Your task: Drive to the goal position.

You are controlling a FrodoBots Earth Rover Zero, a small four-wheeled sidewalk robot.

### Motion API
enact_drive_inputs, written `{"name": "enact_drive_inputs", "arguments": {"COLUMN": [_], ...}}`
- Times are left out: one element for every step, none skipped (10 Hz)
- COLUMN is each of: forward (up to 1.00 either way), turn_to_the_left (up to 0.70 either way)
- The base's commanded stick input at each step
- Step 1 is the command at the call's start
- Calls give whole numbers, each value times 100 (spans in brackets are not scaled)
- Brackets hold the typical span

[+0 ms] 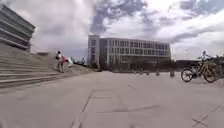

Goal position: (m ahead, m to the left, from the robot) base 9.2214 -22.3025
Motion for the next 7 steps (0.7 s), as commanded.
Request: {"name": "enact_drive_inputs", "arguments": {"forward": [100,100,100,100,100,100,100], "turn_to_the_left": [-18,-18,-18,-18,-18,-18,-18]}}
